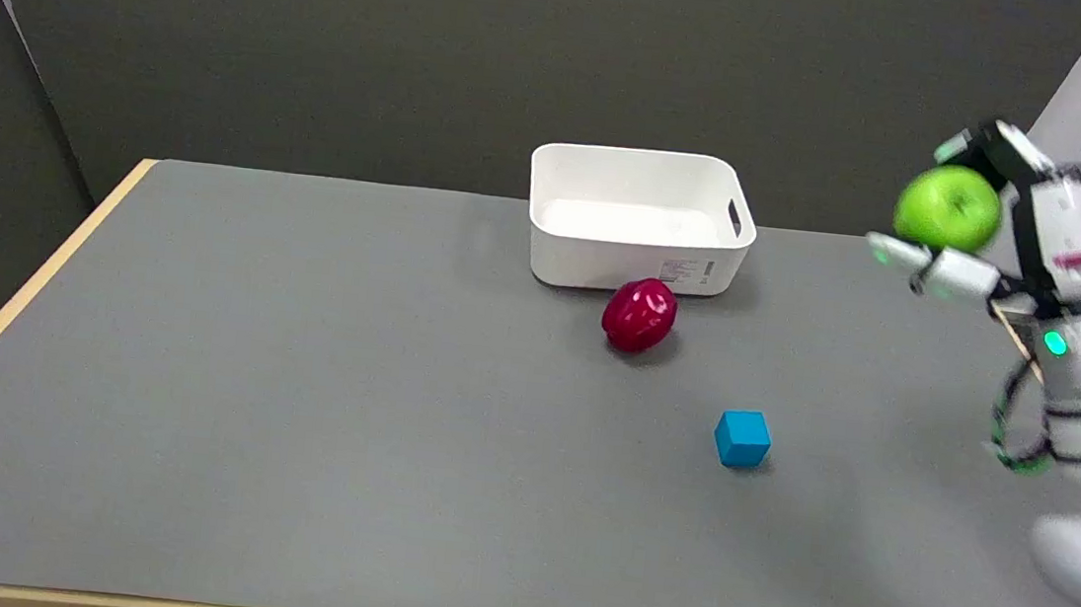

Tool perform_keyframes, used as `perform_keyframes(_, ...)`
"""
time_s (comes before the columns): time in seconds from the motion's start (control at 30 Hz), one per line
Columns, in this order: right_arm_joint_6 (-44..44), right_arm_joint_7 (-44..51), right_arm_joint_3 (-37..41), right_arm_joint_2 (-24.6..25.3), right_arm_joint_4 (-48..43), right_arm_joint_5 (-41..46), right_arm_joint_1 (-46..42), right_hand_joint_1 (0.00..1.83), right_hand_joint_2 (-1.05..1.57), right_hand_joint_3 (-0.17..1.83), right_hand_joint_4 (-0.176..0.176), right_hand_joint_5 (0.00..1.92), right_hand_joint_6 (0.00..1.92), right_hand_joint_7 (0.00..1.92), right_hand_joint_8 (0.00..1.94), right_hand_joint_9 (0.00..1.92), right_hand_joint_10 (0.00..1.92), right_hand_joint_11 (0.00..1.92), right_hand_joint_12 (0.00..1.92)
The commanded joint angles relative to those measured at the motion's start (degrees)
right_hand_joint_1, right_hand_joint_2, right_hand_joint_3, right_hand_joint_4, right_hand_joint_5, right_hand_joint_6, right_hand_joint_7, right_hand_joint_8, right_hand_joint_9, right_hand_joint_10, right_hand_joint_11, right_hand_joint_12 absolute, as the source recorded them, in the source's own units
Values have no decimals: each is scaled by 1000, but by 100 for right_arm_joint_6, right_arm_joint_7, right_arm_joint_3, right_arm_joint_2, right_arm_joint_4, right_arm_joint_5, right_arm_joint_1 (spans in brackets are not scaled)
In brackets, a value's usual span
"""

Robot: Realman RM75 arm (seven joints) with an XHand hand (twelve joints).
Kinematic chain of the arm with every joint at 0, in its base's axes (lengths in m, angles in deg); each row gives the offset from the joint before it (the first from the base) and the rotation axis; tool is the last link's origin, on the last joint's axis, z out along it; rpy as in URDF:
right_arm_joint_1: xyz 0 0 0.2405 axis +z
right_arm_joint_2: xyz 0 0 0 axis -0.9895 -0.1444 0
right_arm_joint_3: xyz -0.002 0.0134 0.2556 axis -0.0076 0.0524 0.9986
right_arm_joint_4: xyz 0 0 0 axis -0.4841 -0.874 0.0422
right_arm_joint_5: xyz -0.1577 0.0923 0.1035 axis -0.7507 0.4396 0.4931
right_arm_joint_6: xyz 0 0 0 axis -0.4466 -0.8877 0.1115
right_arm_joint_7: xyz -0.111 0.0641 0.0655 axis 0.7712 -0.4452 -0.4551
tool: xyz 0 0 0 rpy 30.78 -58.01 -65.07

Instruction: Place the green apple into the white box.

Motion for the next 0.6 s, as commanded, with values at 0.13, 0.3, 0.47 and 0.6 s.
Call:
perform_keyframes(0.13,1128,25,-2920,911,2076,-1216,4781,1304,1123,403,-122,482,1594,673,1513,698,1835,552,1921)
perform_keyframes(0.3,1588,25,-3078,1498,2812,-1721,5318,1302,1142,365,-118,480,1592,667,1511,691,1833,530,1921)
perform_keyframes(0.47,2204,76,-3083,1912,3511,-1866,5606,1299,1163,336,-117,469,1605,654,1523,681,1840,509,1921)
perform_keyframes(0.6,2847,81,-3050,2163,3962,-1816,5855,1288,1223,254,-114,430,1645,617,1565,649,1867,484,1921)
